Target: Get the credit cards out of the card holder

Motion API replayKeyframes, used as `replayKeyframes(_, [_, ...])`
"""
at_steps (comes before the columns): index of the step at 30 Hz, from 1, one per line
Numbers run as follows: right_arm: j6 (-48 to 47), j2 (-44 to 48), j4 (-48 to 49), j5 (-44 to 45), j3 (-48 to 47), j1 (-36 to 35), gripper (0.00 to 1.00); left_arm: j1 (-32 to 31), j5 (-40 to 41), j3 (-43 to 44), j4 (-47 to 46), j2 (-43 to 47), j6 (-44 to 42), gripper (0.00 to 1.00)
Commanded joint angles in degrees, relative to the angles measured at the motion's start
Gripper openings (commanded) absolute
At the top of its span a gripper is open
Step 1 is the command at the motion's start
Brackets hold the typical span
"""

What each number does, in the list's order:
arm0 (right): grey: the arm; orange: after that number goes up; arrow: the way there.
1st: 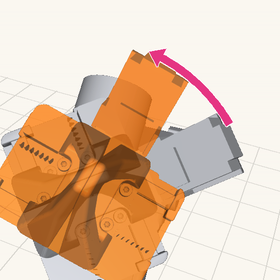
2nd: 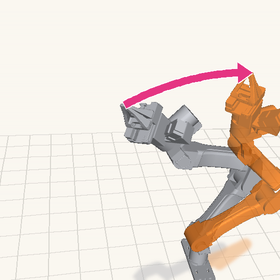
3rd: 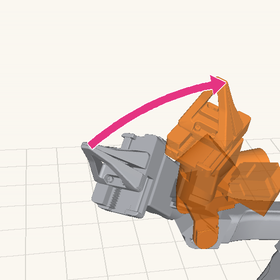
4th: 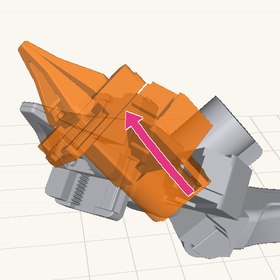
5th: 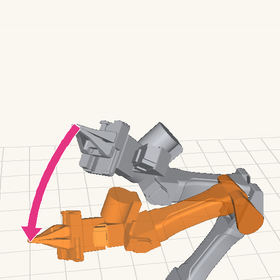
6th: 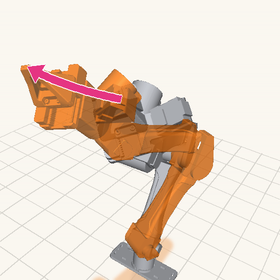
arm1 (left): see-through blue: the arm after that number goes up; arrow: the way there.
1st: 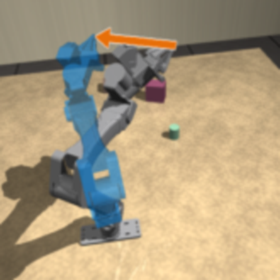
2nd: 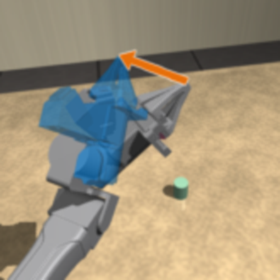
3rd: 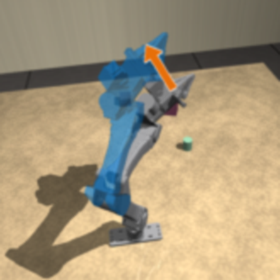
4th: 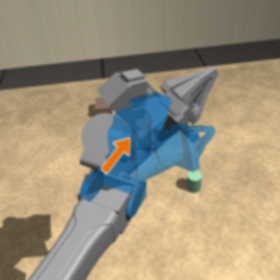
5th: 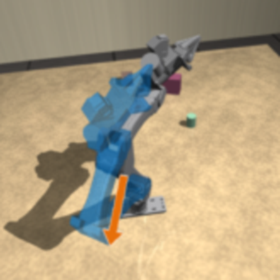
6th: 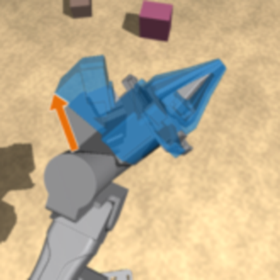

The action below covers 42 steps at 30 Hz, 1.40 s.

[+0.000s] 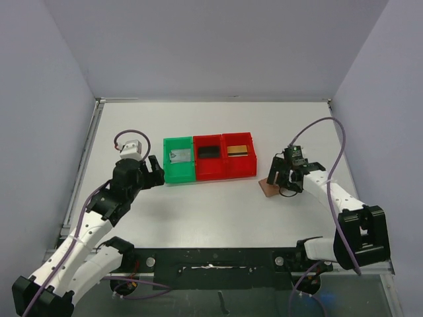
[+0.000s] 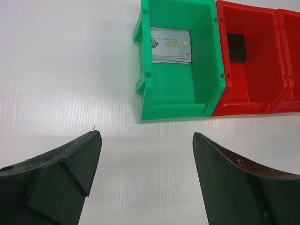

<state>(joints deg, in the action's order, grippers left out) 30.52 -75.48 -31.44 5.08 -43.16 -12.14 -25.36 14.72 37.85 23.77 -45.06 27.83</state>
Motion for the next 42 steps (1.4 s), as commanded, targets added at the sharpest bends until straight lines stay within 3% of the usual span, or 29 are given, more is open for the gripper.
replayKeyframes(1, [6.28,3.19,1.14,6.16,-1.7,4.08,0.76,-0.15,1.1,0.99,-1.99,-0.56,-0.15,0.78])
replayKeyframes(5, [11.5,3.1,7.99,2.19,3.42,8.79,0.76,-0.15,0.94,1.17,-1.75,-1.27,-0.15,0.78])
replayKeyframes(9, [13.44,1.3,12.71,-0.49,6.72,9.04,0.71,-0.12,1.09,1.33,-1.63,-1.61,-0.2,0.78])
replayKeyframes(15, [7.58,0.96,10.25,-3.38,6.09,6.23,0.51,-0.21,0.6,1.91,-0.47,-1.56,0.66,0.78])
replayKeyframes(20, [6.91,4.04,9.79,-5.68,10.49,-2.11,0.45,-0.83,-1.37,1.78,-0.46,-1.85,1.95,0.78])
replayKeyframes(24, [10.36,5.3,10.49,-2.3,14.06,-12.64,0.44,-1.78,-3.38,1.68,-0.27,-2.57,2.05,0.78])
replayKeyframes(30, [10.58,4.29,13.24,2.72,12.42,-30.21,0.44,-1.88,-14.82,-0.62,-4.87,-3.37,6.48,0.78])
replayKeyframes(38, [4.45,-4.92,16.13,6.69,2.42,-36.16,0.46,-2.93,-26.47,-6.34,-16.34,-7.93,13.53,0.77])
replayKeyframes(42, [6.14,-2.84,15.32,7.5,0.42,-36.65,0.49,-6.92,-27.71,-10.57,-23.48,-9.12,18.23,0.59])
